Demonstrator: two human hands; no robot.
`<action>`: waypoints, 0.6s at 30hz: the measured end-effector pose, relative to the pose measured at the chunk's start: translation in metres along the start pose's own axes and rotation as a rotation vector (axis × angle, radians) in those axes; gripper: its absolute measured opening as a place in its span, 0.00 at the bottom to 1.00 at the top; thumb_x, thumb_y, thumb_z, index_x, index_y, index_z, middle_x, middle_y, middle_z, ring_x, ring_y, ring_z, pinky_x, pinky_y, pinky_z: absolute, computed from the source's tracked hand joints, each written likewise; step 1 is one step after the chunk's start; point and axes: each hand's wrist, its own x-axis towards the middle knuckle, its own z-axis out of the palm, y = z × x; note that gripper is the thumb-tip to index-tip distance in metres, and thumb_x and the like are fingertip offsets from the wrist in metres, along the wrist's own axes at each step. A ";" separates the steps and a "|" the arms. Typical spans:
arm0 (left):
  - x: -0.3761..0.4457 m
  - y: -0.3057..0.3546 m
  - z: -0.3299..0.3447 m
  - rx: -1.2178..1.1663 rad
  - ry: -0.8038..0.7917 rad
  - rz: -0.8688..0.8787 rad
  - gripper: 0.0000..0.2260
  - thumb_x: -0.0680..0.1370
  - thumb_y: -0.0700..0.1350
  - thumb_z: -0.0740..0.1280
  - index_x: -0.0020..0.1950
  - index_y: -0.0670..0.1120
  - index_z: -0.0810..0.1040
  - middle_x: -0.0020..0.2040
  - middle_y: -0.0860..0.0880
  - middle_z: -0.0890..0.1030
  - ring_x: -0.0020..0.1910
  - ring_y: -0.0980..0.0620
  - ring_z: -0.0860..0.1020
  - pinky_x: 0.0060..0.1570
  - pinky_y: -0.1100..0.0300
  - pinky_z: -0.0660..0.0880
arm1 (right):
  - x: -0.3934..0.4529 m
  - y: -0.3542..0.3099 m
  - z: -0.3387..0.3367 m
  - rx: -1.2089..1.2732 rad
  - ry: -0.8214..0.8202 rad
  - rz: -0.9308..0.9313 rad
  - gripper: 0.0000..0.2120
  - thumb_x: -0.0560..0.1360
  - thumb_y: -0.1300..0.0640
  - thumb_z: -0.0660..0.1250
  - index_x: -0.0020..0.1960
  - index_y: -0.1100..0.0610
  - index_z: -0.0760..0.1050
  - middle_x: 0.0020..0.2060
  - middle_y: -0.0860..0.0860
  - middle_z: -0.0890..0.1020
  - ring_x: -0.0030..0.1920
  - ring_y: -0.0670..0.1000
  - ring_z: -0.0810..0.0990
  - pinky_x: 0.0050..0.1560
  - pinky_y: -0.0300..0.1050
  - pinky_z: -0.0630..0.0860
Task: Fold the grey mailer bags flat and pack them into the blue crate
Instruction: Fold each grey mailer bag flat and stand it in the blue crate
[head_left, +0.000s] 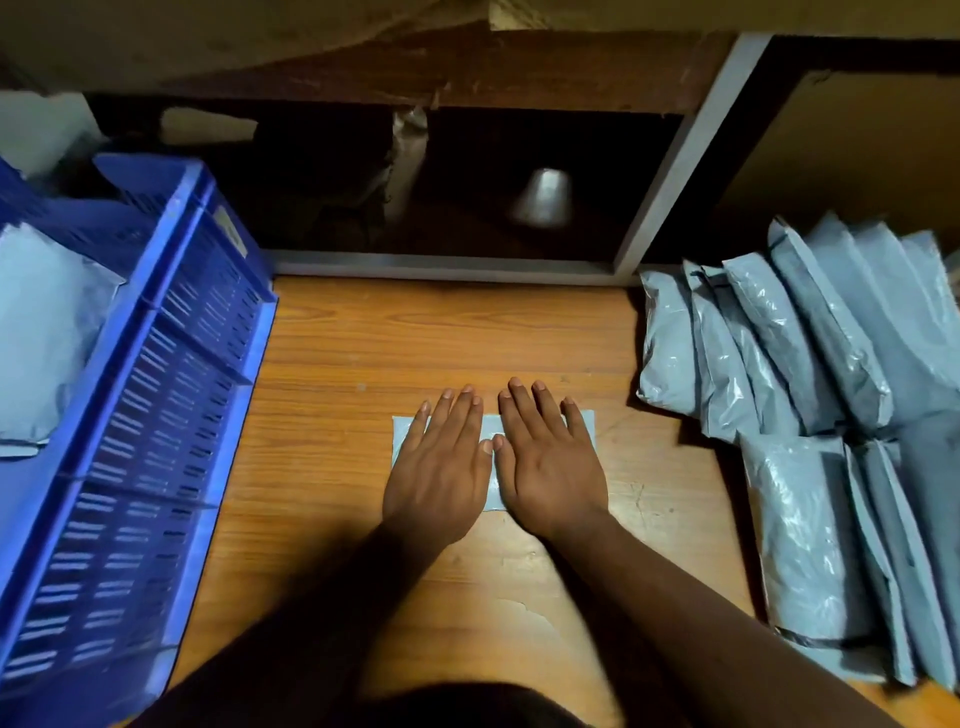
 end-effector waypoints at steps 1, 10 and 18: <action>0.001 0.000 0.001 0.004 0.015 0.007 0.23 0.87 0.49 0.52 0.79 0.38 0.66 0.79 0.41 0.66 0.80 0.43 0.62 0.77 0.43 0.60 | 0.002 0.000 0.000 0.000 -0.008 0.002 0.28 0.86 0.46 0.46 0.83 0.56 0.57 0.83 0.52 0.58 0.83 0.56 0.53 0.81 0.60 0.51; -0.003 -0.006 -0.007 -0.040 -0.106 -0.120 0.29 0.85 0.59 0.46 0.82 0.45 0.62 0.82 0.46 0.61 0.81 0.48 0.58 0.80 0.46 0.53 | -0.005 0.012 -0.006 0.056 -0.058 -0.006 0.29 0.86 0.43 0.43 0.84 0.54 0.55 0.83 0.51 0.55 0.83 0.54 0.51 0.82 0.57 0.51; -0.028 -0.023 -0.013 -0.076 -0.136 -0.200 0.31 0.84 0.61 0.38 0.84 0.49 0.52 0.84 0.49 0.51 0.83 0.49 0.47 0.81 0.48 0.46 | -0.031 0.030 -0.005 0.122 0.001 0.094 0.29 0.86 0.43 0.42 0.84 0.54 0.53 0.84 0.50 0.52 0.83 0.52 0.48 0.83 0.52 0.47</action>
